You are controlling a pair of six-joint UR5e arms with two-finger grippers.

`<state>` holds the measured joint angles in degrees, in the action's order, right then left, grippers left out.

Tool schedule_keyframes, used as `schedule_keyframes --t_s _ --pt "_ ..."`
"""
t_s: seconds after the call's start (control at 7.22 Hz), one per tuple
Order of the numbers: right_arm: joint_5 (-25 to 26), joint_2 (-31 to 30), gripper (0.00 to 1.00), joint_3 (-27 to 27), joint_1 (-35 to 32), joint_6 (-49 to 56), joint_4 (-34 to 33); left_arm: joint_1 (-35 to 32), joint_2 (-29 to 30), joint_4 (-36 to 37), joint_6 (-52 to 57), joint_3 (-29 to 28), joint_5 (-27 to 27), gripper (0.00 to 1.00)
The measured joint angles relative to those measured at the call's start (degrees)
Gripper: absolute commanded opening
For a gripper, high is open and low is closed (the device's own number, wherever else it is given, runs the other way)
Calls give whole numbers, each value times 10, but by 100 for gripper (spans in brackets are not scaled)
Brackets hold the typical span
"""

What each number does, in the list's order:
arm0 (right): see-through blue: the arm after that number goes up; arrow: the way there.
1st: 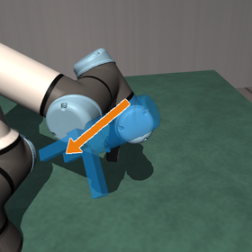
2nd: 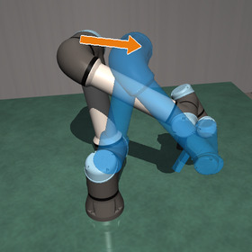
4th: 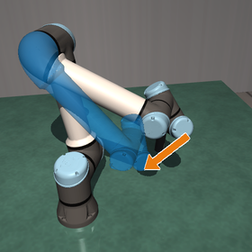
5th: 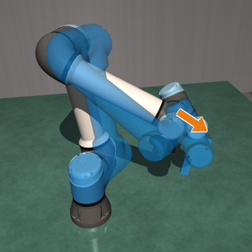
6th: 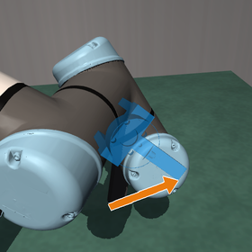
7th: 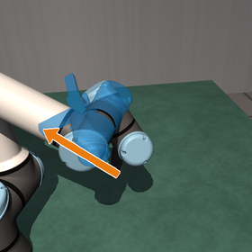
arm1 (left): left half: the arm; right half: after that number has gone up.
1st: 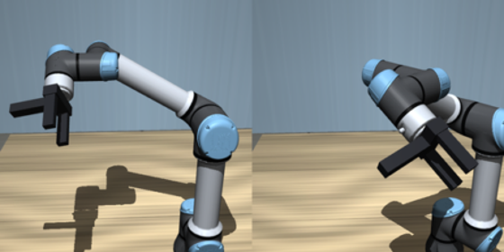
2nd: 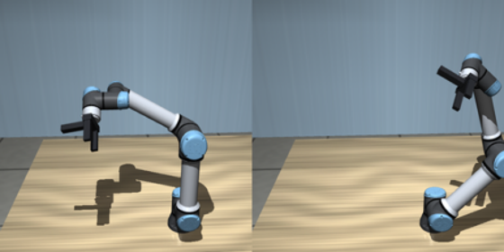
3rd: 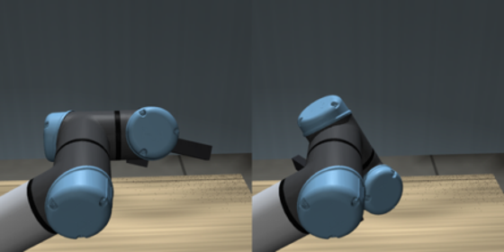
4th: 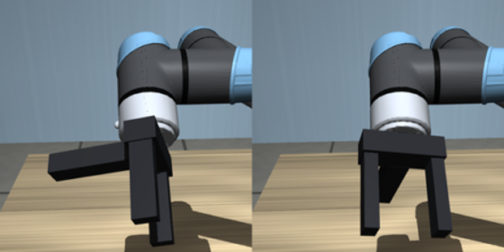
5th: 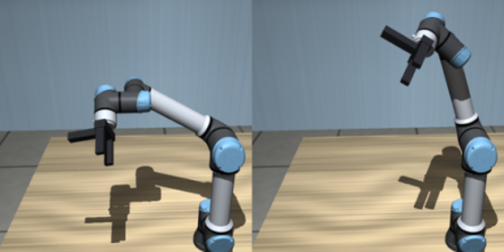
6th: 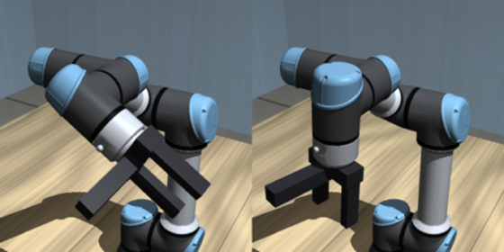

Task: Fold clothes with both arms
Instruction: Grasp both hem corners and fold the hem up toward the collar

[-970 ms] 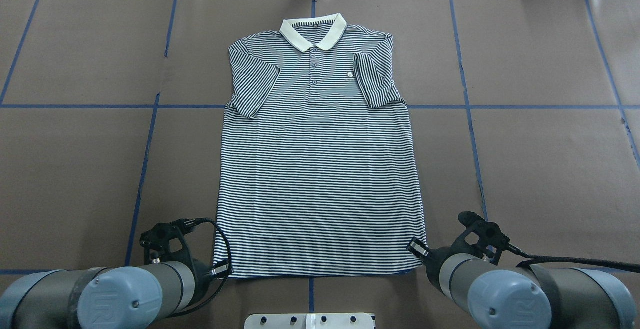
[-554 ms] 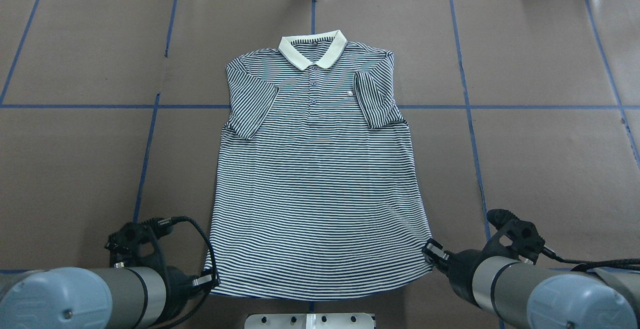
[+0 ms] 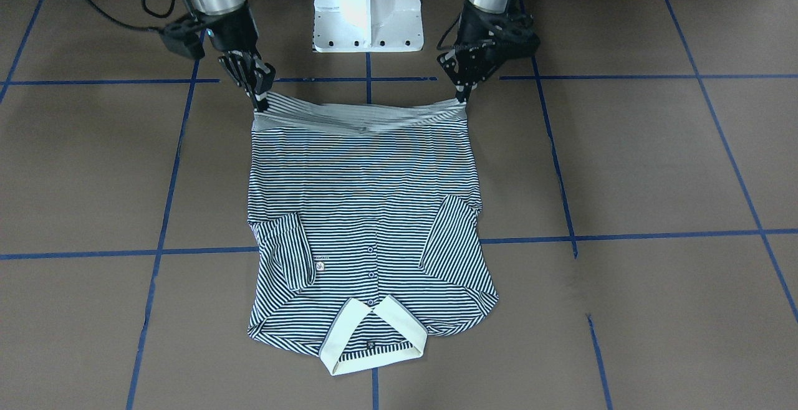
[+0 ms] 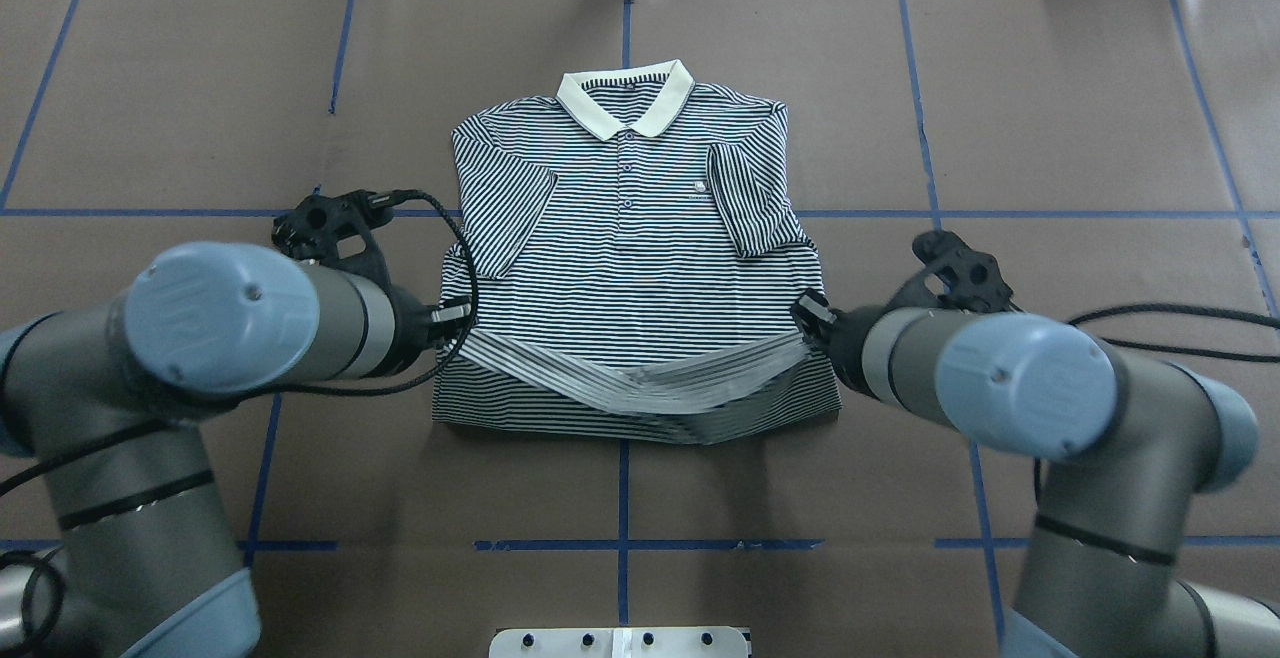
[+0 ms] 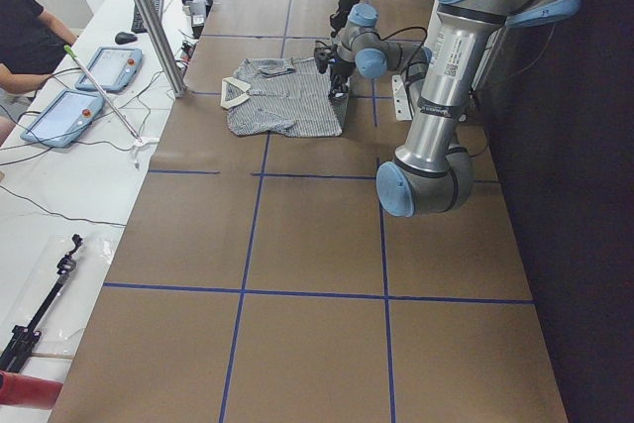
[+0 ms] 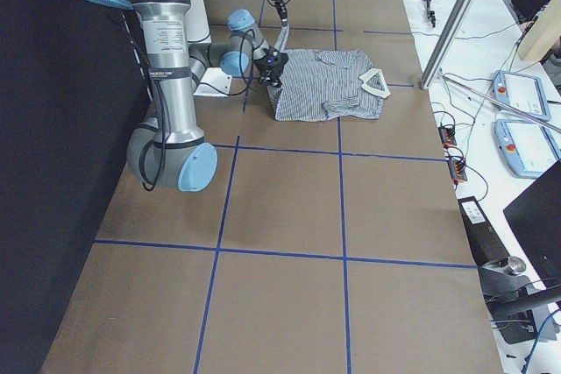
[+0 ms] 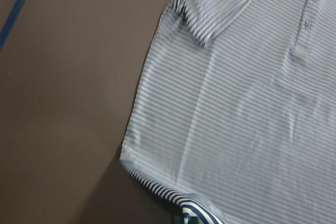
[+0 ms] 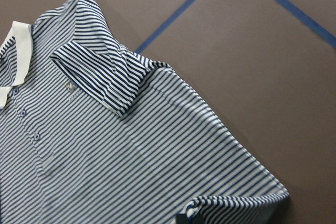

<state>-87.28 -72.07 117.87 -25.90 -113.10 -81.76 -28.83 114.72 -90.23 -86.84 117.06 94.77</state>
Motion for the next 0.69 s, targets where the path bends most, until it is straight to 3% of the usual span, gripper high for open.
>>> schedule_keyframes --t_s 0.42,0.69 --pt "-63 160 0 -245 -128 114 9 -95 58 -152 75 -211 4 0" --pt "-80 218 0 -358 -167 154 44 -117 90 -199 81 -295 0 0"
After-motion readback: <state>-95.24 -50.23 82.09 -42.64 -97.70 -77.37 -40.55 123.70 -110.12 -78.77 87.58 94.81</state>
